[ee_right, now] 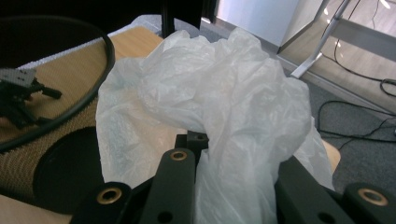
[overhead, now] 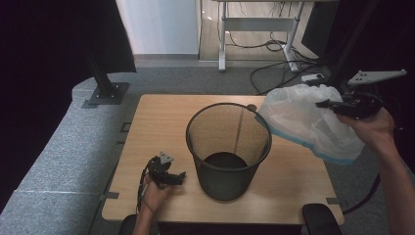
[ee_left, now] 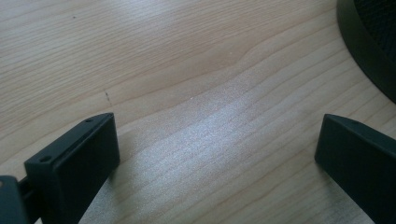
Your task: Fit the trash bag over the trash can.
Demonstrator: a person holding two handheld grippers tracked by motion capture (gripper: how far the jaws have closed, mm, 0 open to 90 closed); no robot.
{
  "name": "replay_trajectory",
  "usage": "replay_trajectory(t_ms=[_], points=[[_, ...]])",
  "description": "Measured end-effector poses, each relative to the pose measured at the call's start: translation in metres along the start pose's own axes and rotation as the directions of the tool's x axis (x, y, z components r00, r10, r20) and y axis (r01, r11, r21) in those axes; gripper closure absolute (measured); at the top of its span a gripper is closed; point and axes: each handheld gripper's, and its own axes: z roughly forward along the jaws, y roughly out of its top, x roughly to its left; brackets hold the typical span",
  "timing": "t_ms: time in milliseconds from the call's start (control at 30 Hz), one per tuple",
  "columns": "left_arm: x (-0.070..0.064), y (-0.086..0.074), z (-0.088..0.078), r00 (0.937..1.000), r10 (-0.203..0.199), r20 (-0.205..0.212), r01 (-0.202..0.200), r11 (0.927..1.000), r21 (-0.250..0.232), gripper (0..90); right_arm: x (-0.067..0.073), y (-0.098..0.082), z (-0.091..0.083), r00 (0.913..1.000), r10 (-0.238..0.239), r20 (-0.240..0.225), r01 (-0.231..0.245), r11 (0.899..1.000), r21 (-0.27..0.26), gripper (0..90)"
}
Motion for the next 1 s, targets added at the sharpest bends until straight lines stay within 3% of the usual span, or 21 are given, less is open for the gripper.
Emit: replay_trajectory(t_ms=[233,500,767,1000], points=[[0.000,0.000,0.000,1.0000,0.000,0.001,0.000,1.0000,-0.001,0.0,0.005,0.028,-0.017,0.9995,-0.031,0.006,0.032,0.999,-0.026,79.7],[0.000,0.000,0.000,1.0000,0.001,0.002,-0.001,1.0000,-0.001,0.0,0.022,0.060,-0.027,0.9972,-0.069,-0.029,0.067,0.996,-0.054,79.7],[0.000,0.000,0.000,1.0000,0.002,0.002,-0.002,1.0000,-0.001,0.0,0.045,0.085,-0.024,0.9896,-0.117,-0.083,0.112,0.991,-0.067,79.6],[0.000,0.000,0.000,1.0000,0.002,0.003,-0.002,1.0000,-0.001,0.0,0.066,0.101,-0.013,0.9771,-0.156,-0.144,0.148,0.987,-0.069,79.5]])
